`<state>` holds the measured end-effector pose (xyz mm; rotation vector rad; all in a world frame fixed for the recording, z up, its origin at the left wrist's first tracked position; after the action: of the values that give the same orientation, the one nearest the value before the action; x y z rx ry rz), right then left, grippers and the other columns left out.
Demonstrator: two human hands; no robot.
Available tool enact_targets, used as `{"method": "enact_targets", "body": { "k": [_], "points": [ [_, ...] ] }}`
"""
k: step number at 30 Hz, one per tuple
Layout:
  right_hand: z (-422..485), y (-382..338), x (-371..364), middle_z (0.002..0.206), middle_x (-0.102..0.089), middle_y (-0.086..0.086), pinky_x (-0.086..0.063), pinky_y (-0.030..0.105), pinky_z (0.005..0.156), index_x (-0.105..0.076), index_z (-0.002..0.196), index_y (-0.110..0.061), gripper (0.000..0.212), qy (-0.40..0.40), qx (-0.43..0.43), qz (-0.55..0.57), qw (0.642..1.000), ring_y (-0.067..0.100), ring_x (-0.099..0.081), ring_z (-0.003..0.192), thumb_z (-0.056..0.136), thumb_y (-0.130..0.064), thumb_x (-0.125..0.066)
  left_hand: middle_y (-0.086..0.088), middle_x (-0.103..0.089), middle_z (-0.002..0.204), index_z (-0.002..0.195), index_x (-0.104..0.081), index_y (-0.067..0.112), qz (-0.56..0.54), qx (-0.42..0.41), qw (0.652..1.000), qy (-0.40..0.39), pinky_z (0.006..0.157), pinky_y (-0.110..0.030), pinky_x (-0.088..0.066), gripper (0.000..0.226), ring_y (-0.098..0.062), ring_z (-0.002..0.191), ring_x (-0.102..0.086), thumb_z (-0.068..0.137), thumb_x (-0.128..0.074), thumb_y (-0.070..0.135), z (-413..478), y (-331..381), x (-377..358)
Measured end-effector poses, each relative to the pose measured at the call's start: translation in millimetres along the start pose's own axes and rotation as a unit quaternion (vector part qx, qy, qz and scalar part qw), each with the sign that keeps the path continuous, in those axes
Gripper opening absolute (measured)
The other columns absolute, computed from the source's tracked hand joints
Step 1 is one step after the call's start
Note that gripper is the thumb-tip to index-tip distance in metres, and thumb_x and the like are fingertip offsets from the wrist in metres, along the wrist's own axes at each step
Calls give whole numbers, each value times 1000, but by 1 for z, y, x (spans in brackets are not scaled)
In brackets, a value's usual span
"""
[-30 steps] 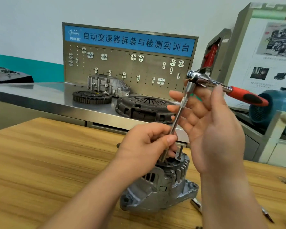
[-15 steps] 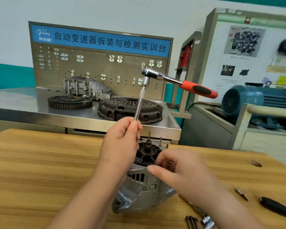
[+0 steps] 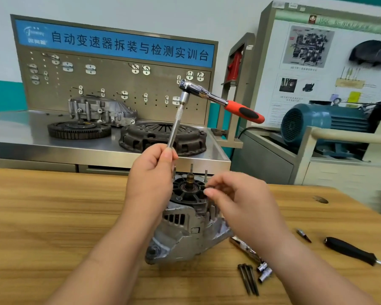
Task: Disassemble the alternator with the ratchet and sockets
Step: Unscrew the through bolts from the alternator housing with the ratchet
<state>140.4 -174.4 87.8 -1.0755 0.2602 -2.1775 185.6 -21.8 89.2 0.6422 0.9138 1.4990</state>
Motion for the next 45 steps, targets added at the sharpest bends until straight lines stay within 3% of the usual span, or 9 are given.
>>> {"method": "enact_targets", "body": {
  "k": [3,10,14,21,28,30,37,41,45],
  "points": [
    [9,-1,24,70,-66,-17,-48,12,69,-71,82,-29,9,37,5,31,999,-2,-61,77,85,-21,-68,8,-43,56,62,-57,27,-1,1,1000,-4,54,-31,-31,42,-10,50,-34,99,-41,15,0,0,2],
    [-27,54,1,76,-66,-16,-44,15,64,-68,75,-35,11,-234,-166,-69,955,-4,-58,71,86,-32,-71,8,-43,56,62,-57,27,-22,7,1000,-17,53,-29,-30,43,-10,50,-33,99,-41,14,0,1,1],
    [-51,86,-17,82,-69,-11,-54,27,73,-70,76,-31,10,-262,-226,-88,934,4,-64,78,86,-33,-71,4,-43,58,64,-57,23,-28,0,999,-26,53,-28,-30,39,-10,50,-33,98,-41,14,-2,3,0],
    [-66,102,-27,80,-60,-19,-41,13,60,-72,91,-34,6,-301,-225,-123,918,-3,-56,73,89,-36,-67,6,-43,56,63,-58,23,-43,-1,999,-33,52,-28,-28,38,-9,49,-33,97,-43,13,-6,5,-3],
    [-57,68,10,87,-62,-10,-48,13,61,-62,102,-40,12,-119,-205,51,970,-1,-61,76,90,-39,-59,8,-44,53,64,-58,23,-42,-9,998,-39,51,-28,-29,38,-8,46,-34,98,-44,14,-10,14,-6],
    [-50,45,29,92,-65,-10,-53,18,68,-59,109,-41,31,-57,-171,143,973,2,-63,84,81,-53,-57,8,-44,53,64,-58,23,-40,-11,998,-51,48,-26,-28,38,-8,46,-33,98,-44,16,-16,18,-11],
    [-27,-5,55,110,-72,2,-54,37,88,-58,117,-24,45,34,-92,418,903,16,-66,105,82,-51,-53,4,-43,52,67,-61,13,-48,52,986,-150,45,-20,-31,31,-9,49,-38,95,-49,20,-67,20,-53],
    [-33,0,57,79,-72,9,-50,35,73,-55,105,-13,50,74,-161,559,810,23,-69,76,81,-55,-42,1,-48,54,67,-56,21,-97,161,959,-212,44,-20,-31,35,-8,44,-39,99,-44,15,-102,8,-82],
    [-55,18,60,50,-37,1,-34,25,42,-53,87,-9,43,96,-182,562,801,14,-34,38,84,-52,-44,-4,-54,60,82,-53,16,-131,284,918,-244,43,-21,-39,20,-12,46,-48,100,-44,12,-124,0,-100]
  ]
}}
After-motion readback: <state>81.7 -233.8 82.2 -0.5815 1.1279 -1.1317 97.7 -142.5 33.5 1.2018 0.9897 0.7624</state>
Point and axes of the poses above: each hand's wrist, its own z-axis towards the middle knuckle, its own x-axis out of the back of the hand, y = z × x, the point moved 2 cm from there along z, towards the middle knuckle
